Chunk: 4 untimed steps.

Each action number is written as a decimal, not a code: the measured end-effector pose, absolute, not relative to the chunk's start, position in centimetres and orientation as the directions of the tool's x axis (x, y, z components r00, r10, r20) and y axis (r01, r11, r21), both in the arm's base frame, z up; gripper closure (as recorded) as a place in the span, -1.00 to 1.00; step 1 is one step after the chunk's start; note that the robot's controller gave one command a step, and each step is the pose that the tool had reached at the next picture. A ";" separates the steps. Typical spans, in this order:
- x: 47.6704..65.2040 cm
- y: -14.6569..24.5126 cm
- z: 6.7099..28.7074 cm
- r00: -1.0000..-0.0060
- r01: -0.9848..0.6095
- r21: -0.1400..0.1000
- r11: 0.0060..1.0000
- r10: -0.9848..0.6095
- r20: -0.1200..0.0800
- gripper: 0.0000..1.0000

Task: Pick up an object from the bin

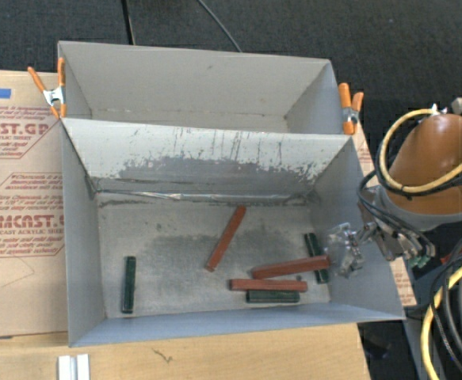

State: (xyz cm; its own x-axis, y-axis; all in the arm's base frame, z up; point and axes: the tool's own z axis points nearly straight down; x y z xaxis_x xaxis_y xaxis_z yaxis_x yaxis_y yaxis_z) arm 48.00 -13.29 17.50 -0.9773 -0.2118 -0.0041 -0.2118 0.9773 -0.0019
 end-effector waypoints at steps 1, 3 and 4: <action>48.7 -13.6 21.2 -0.984 -0.178 0.002 0.984 -0.178 0.002 1.00; 48.0 -14.2 9.9 -0.997 -0.083 0.001 0.997 -0.083 0.000 -1.00; 50.8 -13.8 6.9 -0.951 -0.309 0.001 0.951 -0.309 -0.001 1.00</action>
Offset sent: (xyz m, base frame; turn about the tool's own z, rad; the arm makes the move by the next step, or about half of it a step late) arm -0.0004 -0.0105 -0.0753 0.1312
